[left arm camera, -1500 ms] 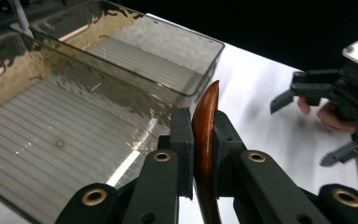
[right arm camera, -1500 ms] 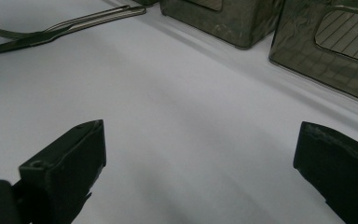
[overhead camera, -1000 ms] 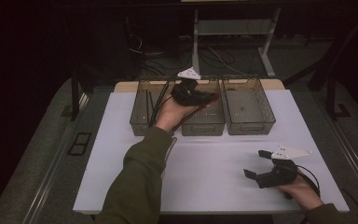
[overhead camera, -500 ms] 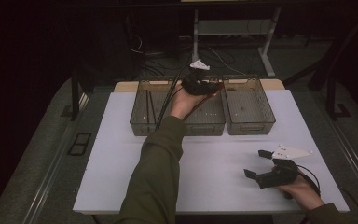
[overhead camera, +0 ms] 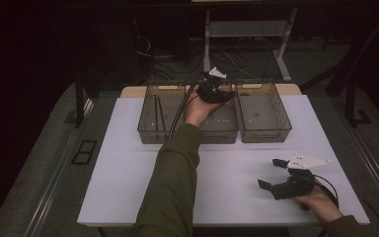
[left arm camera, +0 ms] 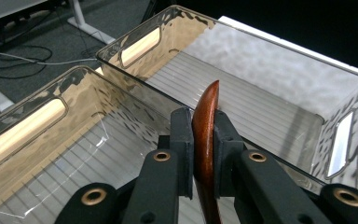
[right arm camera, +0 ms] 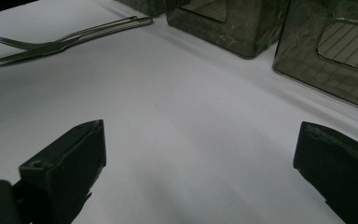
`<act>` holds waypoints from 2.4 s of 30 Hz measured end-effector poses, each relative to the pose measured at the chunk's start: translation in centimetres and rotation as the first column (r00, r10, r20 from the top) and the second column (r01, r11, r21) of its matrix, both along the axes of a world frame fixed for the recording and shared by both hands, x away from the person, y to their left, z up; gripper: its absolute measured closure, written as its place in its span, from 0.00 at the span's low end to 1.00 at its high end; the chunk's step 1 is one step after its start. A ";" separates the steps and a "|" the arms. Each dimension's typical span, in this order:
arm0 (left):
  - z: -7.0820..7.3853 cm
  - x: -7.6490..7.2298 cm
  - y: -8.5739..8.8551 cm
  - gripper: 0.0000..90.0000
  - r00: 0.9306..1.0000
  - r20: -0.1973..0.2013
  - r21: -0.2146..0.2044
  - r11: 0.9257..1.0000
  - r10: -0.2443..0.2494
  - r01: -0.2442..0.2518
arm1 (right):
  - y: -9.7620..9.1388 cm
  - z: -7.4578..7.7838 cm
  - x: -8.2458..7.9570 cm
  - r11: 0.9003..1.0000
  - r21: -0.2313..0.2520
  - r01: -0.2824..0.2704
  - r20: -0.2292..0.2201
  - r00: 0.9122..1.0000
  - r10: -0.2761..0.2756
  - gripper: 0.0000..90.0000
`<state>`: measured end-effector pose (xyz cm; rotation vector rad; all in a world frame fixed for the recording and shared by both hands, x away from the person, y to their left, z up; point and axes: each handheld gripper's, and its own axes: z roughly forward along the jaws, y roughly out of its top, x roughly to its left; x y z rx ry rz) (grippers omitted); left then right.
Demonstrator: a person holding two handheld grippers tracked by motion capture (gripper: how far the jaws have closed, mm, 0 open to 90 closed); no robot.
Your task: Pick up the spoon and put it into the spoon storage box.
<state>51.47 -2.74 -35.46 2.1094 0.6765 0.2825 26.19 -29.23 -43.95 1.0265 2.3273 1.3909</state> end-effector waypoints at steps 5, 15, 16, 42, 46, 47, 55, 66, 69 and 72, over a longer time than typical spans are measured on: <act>0.2 -0.1 0.0 0.73 1.000 0.018 0.013 1.000 0.015 -0.015 | 0.0 0.0 0.0 1.000 -0.001 -0.001 0.001 1.000 0.001 0.02; 1.5 -1.2 0.8 0.59 1.000 0.022 -0.027 1.000 0.012 -0.011 | -0.1 0.0 0.1 1.000 -0.003 0.001 -0.001 1.000 -0.001 0.02; 1.7 -1.3 1.1 0.57 1.000 0.018 -0.024 1.000 0.003 -0.003 | -0.1 0.0 0.0 1.000 -0.005 0.002 -0.001 1.000 -0.002 0.02; 2.6 -11.6 8.8 0.37 1.000 0.024 -0.054 0.999 -0.007 0.008 | 0.0 -0.2 0.1 1.000 -0.026 0.013 0.002 1.000 -0.013 0.02; 1.8 -13.4 10.2 0.38 1.000 0.010 -0.037 0.999 0.003 -0.002 | 0.0 -0.2 0.2 0.999 -0.030 0.018 0.000 1.000 -0.018 0.02; 1.6 -13.8 10.6 0.38 1.000 0.009 -0.035 0.999 0.005 -0.004 | 0.0 -0.2 0.2 0.999 -0.031 0.019 0.000 1.000 -0.019 0.02; -0.2 -16.3 13.1 0.50 0.999 -0.006 -0.006 0.999 0.033 -0.033 | 0.0 -0.2 0.1 0.999 -0.034 0.027 -0.012 1.000 -0.027 0.02; -2.9 -19.1 16.2 0.70 0.994 -0.032 -0.022 0.994 0.105 -0.106 | -0.1 -0.3 0.2 0.999 -0.040 0.028 0.000 1.000 -0.028 0.02; -3.7 -19.9 17.1 0.82 0.992 -0.052 -0.029 0.993 0.112 -0.114 | -0.1 -0.3 0.2 0.999 -0.041 0.029 0.001 1.000 -0.029 0.02; -4.6 -20.6 17.8 0.94 0.990 -0.081 -0.020 0.993 0.111 -0.113 | -0.1 -0.3 0.2 0.999 -0.042 0.031 0.001 1.000 -0.031 0.02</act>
